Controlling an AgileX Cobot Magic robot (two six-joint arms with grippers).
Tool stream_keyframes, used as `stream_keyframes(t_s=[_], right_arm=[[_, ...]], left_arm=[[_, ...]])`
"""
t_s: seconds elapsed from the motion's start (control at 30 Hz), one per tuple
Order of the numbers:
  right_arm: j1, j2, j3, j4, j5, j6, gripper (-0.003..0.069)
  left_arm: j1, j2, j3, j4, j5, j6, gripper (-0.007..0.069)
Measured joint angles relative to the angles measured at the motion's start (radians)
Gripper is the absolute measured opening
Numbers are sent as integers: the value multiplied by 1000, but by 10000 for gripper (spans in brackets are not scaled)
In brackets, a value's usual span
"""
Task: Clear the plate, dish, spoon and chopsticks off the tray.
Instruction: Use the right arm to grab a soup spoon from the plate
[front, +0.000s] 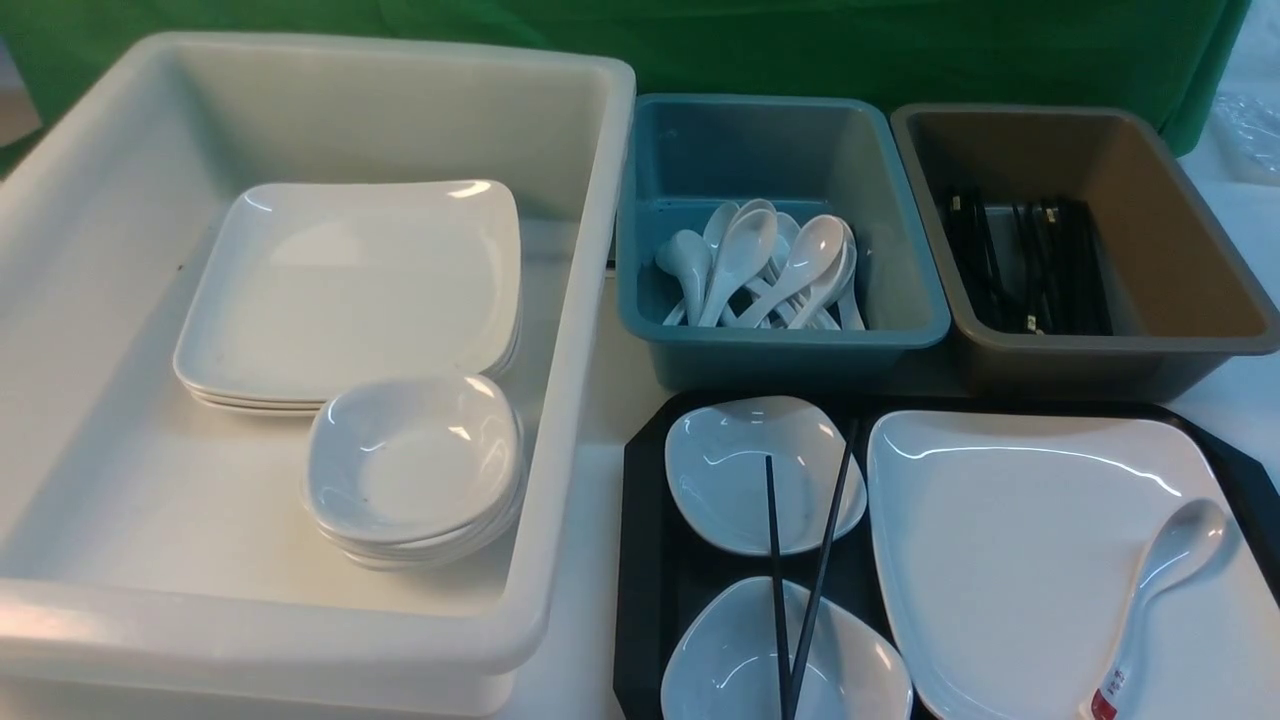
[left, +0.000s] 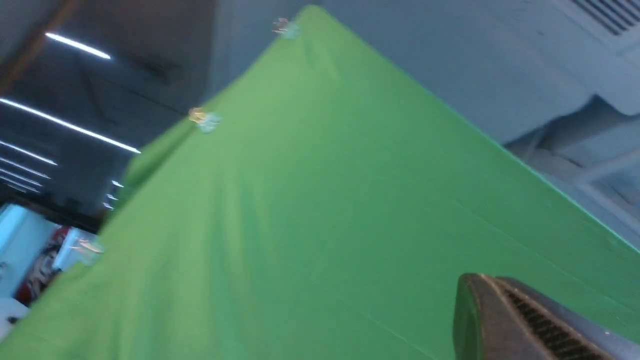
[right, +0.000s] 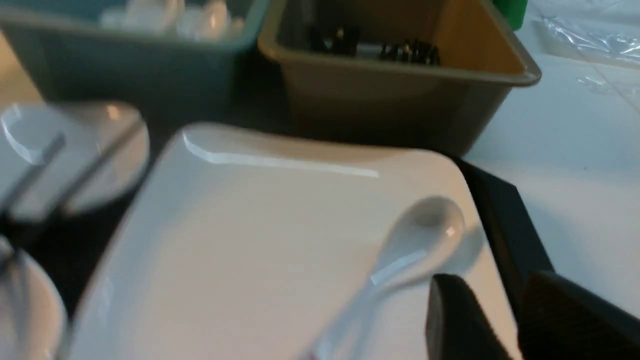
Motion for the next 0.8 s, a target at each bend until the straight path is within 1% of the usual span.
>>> stream_keyframes(t_s=[0.03, 0.1, 0.13, 0.17, 0.2, 0.23, 0.27, 0.3, 0.33, 0.37, 0.43, 0.5, 0.53, 0.57, 0.6, 0.63, 0.67, 0.73, 0.77, 0.8], right_arm=[[0, 0, 0, 48, -49, 69, 239], [0, 0, 0, 98, -101, 166, 239], [0, 0, 0, 135, -175, 286, 239], [0, 0, 0, 154, -220, 376, 239], [0, 0, 0, 160, -239, 410, 239], [0, 0, 0, 169, -269, 451, 239], [0, 0, 0, 173, -284, 476, 239], [0, 0, 0, 175, -291, 490, 239], [0, 0, 0, 177, -297, 492, 239], [0, 0, 0, 178, -303, 493, 239], [0, 0, 0, 180, -311, 494, 237], [2, 0, -3, 180, -290, 493, 222], [4, 0, -13, 183, -257, 485, 209], [6, 0, -16, 182, -248, 485, 204], [14, 15, -73, 184, -150, 440, 160], [18, 27, -90, 185, -129, 426, 139], [26, 60, -150, 185, -47, 363, 96], [35, 138, -250, 183, 67, 291, 46], [38, 181, -296, 181, 114, 272, 36], [41, 253, -365, 175, 184, 236, 31]], left_arm=[[0, 35, -49, 21, 51, -4, 4], [0, 79, -114, 58, 130, -12, 4], [0, 149, -200, 97, 246, -16, 4], [0, 230, -278, 119, 362, -17, 4], [0, 269, -318, 123, 422, -16, 4], [0, 334, -398, 131, 548, -7, 4], [0, 417, -476, 130, 678, 25, 4], [0, 474, -526, 124, 766, 61, 4], [0, 559, -594, 104, 891, 125, 4], [0, 615, -635, 85, 965, 172, 4], [0, 718, -702, 35, 1074, 276, 4], [0, 852, -764, -63, 1189, 439, 4], [0, 880, -779, -104, 1210, 502, 4], [0, 890, -782, -115, 1214, 518, 4], [-8, 964, -810, -213, 1232, 650, 4], [-14, 988, -815, -233, 1233, 675, 2], [-45, 1032, -831, -297, 1225, 746, 1], [-117, 1096, -853, -343, 1187, 817, 1], [-159, 1131, -866, -349, 1173, 839, 1], [-231, 1165, -887, -339, 1159, 854, 1]])
